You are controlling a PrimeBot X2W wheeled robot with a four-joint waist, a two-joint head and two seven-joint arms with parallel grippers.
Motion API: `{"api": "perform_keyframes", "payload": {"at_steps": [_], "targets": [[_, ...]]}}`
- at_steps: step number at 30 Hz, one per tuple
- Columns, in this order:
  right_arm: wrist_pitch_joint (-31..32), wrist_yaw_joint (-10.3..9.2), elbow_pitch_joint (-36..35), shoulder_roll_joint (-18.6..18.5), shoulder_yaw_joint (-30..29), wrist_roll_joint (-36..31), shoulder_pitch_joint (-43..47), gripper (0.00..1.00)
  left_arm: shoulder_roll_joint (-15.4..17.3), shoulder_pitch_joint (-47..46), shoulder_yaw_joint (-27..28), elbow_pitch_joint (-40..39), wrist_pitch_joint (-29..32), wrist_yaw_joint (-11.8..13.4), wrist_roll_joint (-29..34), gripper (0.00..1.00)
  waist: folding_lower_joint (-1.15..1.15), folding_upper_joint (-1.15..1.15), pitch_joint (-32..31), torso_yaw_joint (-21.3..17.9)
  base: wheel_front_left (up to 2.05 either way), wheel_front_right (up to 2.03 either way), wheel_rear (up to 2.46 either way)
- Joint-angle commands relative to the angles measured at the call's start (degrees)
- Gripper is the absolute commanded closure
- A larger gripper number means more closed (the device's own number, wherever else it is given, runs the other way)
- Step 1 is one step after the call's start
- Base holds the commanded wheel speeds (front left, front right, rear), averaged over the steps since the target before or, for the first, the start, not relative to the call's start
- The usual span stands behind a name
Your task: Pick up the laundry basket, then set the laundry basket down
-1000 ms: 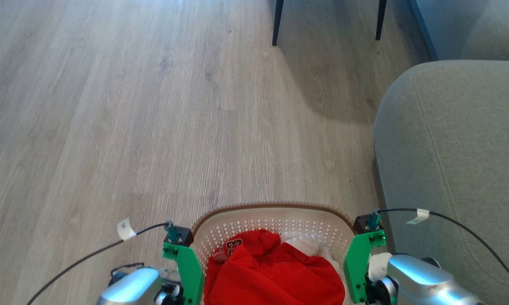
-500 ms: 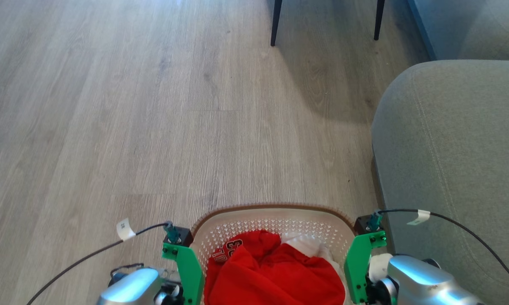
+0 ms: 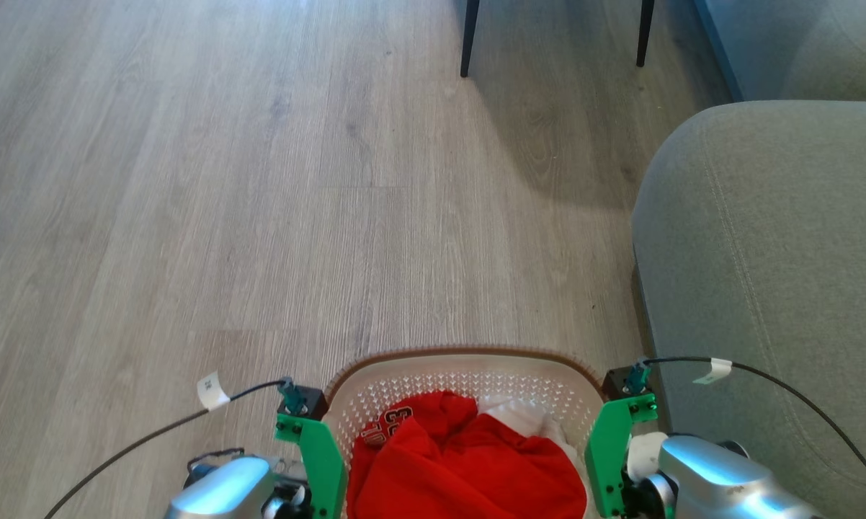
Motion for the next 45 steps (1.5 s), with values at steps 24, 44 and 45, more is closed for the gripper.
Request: {"api": "perform_keyframes", "payload": {"at_steps": [24, 44, 45], "targets": [[-0.91, 0.91, -1.62, 0.95, 1.69, -0.74, -1.16, 1.0, -0.63, -3.88, 0.43, -1.29, -1.65, -1.46, 0.07, 1.0, 0.0, 0.0, 0.09, -0.38, 0.0, 0.0, 0.0], [-9.57, 0.91, 0.13, -0.71, 1.81, -4.26, -7.23, 1.0, -4.08, -9.68, 0.43, 2.01, -9.86, -1.46, 3.32, 1.0, 0.0, 0.0, 14.52, -0.28, 0.0, 0.0, 0.0], [-10.2, 0.91, 0.34, -0.81, 1.81, -4.46, -7.8, 1.0, -4.37, -10.27, 0.43, 2.38, -10.32, -1.46, 3.53, 1.0, 0.0, 0.0, 15.9, -0.27, 0.0, 0.0, 0.0]]}}
